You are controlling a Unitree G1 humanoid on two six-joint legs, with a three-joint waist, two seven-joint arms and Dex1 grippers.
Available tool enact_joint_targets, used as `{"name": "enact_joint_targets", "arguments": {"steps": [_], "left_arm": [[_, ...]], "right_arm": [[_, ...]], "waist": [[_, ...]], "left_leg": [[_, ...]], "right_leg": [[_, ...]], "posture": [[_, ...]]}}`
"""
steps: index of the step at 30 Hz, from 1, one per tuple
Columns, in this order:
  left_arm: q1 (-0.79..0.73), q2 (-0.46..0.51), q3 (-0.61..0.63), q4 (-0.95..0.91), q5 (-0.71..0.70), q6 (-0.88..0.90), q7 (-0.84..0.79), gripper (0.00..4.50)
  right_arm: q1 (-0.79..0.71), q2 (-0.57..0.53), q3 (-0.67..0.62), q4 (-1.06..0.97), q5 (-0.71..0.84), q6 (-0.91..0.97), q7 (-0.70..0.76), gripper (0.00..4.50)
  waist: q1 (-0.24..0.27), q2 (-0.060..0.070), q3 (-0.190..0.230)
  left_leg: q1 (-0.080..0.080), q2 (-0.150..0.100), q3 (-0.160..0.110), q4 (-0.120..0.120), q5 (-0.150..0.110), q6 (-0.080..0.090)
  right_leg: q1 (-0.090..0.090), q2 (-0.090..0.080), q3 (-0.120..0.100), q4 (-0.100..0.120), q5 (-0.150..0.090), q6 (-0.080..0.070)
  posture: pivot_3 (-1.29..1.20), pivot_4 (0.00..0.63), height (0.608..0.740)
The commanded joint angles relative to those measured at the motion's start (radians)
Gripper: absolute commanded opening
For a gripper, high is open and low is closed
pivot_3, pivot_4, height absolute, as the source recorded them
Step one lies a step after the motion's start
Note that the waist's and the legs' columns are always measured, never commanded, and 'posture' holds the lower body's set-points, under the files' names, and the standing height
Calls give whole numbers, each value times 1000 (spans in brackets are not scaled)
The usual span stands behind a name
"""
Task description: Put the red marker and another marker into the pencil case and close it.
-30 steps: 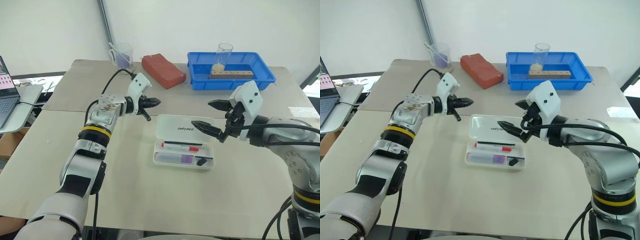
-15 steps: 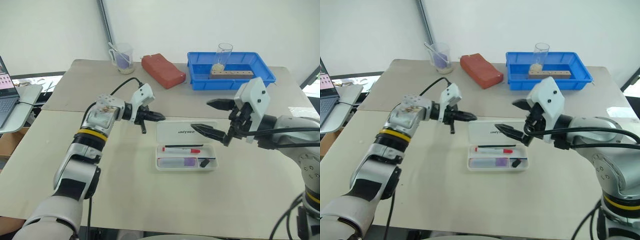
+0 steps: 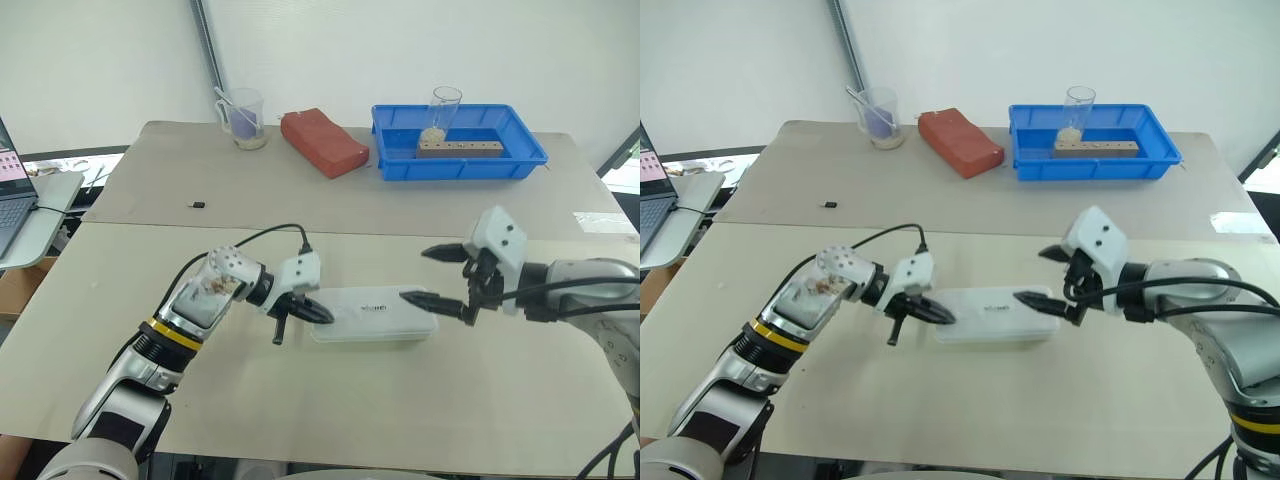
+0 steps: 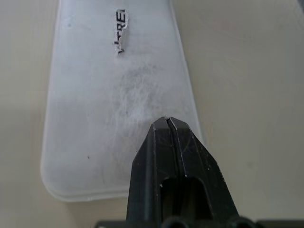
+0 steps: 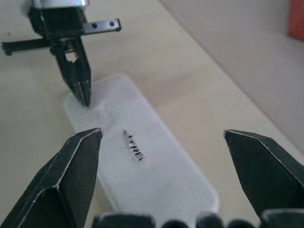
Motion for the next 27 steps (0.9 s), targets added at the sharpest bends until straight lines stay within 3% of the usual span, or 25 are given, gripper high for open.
{"name": "enact_joint_targets", "arguments": {"steps": [1,7,12,18,21,22,27], "left_arm": [[15,17,-65,39,116,-144,59,62],[2,21,-37,40,117,-197,77,62],[-1,54,163,-34,-22,-153,122,62],[113,115,436,-227,-226,70,208,2786],[230,191,541,-274,-256,78,216,4235],[265,213,569,-281,-260,70,215,4485],[356,253,672,-327,-271,96,310,4485]], "right_arm": [[-19,3,1,-19,-16,-29,-12,4500],[-33,28,16,10,-31,-37,-21,4500],[16,-6,-2,62,-65,-91,28,4500],[107,-5,-84,173,-81,-193,74,4500],[158,-24,-127,212,-96,-234,104,4500],[171,-31,-134,228,-116,-257,107,4500],[174,-24,-175,293,-144,-294,86,4500]], "waist": [[2,-1,-1],[5,-2,-2],[1,0,-2],[-2,0,-3],[-5,0,-2],[-7,0,-2],[-5,-2,-2]], "left_leg": [[0,0,0,0,0,0],[1,-1,0,0,0,0],[0,0,0,0,0,0],[0,0,-1,0,0,0],[1,0,-1,-1,0,0],[1,0,-1,-1,0,0],[4,0,-1,-1,0,0]], "right_leg": [[1,0,0,0,0,0],[1,-1,0,0,0,0],[-1,0,0,0,0,0],[0,0,0,-1,0,1],[0,0,0,0,0,1],[1,0,0,0,0,1],[1,-1,-1,0,-1,0]], "posture": [[0,150,740],[0,150,740],[0,150,740],[0,150,740],[0,150,740],[0,150,740],[0,150,740]]}}
